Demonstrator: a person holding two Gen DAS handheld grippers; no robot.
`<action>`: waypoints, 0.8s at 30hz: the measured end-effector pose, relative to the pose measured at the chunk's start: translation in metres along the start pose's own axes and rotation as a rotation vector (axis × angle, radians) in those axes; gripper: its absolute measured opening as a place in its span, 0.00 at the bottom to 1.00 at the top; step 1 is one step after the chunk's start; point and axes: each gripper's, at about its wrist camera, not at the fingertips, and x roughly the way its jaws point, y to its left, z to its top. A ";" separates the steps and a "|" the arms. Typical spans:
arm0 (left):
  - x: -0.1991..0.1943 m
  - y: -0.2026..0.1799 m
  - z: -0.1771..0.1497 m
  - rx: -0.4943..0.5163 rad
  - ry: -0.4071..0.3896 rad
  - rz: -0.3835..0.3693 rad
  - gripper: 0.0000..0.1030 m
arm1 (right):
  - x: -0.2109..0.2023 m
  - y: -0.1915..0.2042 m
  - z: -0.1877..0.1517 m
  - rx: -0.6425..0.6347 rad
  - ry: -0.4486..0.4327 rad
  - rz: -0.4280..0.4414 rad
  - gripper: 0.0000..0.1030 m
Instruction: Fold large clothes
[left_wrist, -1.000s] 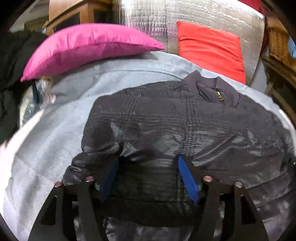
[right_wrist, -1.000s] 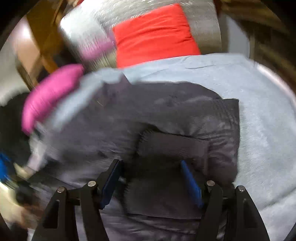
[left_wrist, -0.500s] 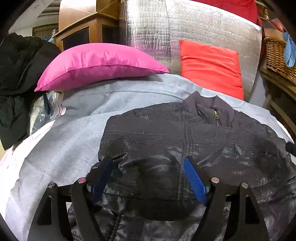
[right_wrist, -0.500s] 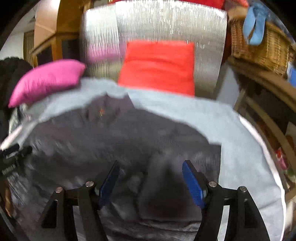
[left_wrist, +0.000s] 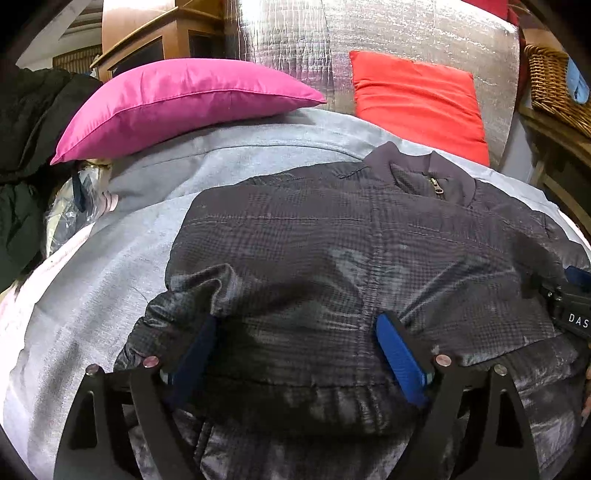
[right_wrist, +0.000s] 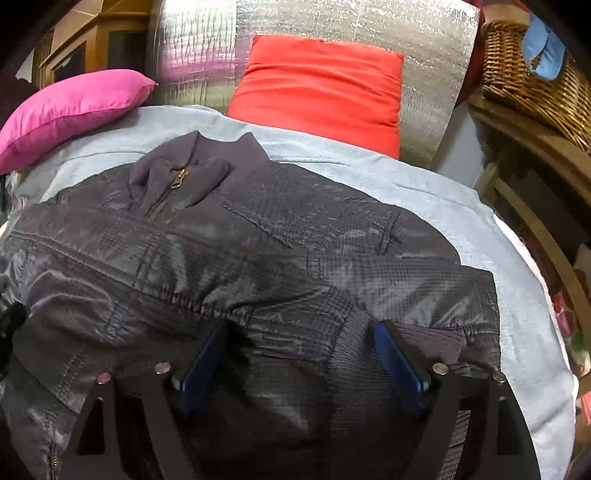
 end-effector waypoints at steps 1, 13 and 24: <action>0.000 0.000 0.000 0.000 0.002 0.000 0.86 | 0.001 0.001 -0.001 0.001 0.001 -0.001 0.83; 0.003 -0.001 0.000 -0.003 -0.001 0.009 0.89 | -0.056 0.018 -0.016 -0.063 -0.038 0.026 0.84; -0.078 0.044 -0.010 -0.011 -0.020 -0.056 0.90 | -0.114 -0.024 -0.036 -0.020 -0.017 0.059 0.90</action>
